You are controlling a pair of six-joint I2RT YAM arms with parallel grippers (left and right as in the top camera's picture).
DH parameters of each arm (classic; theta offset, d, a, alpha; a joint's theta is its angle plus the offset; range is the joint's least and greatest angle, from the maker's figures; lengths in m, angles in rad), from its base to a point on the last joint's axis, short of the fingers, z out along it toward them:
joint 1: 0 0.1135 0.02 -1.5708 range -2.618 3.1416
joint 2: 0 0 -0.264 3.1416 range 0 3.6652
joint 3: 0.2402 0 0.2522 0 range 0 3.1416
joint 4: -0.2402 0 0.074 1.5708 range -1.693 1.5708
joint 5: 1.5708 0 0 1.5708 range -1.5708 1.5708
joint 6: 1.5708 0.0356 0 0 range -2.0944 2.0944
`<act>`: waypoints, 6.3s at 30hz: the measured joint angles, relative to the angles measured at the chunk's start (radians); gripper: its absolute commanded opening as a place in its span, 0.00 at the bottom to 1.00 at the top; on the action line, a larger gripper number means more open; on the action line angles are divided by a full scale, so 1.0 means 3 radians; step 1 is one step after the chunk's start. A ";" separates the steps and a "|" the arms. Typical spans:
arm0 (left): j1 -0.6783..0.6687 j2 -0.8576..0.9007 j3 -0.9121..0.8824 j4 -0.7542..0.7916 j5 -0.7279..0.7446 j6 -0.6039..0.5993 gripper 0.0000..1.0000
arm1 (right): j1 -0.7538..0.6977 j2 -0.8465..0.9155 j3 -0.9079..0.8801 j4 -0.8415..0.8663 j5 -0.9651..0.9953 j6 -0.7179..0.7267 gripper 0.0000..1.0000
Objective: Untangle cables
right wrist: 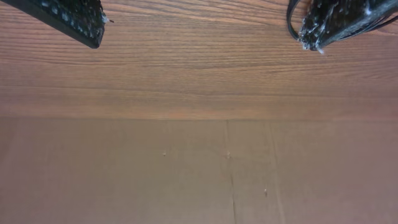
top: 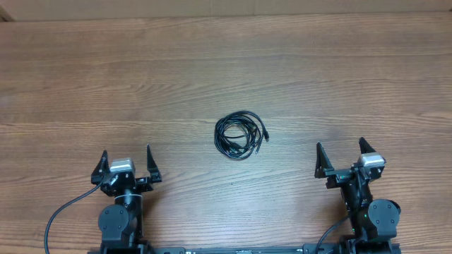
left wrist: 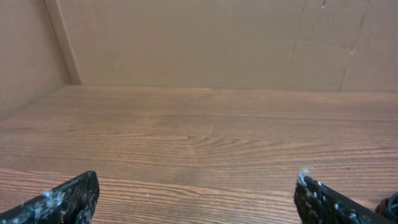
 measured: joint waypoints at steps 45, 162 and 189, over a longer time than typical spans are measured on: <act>-0.0001 0.0000 0.0000 0.0000 0.0000 0.0000 1.00 | 0.0001 0.0000 0.0000 0.0000 0.0003 0.0001 1.00; -0.0052 0.3861 0.4386 -0.2069 0.3296 0.0183 1.00 | 0.0000 0.0000 0.0000 -0.0001 0.0000 0.0001 1.00; -0.1868 0.5928 0.5172 -0.3122 0.1392 0.0317 0.91 | 0.0000 0.0000 0.0000 0.0000 0.0001 0.0001 1.00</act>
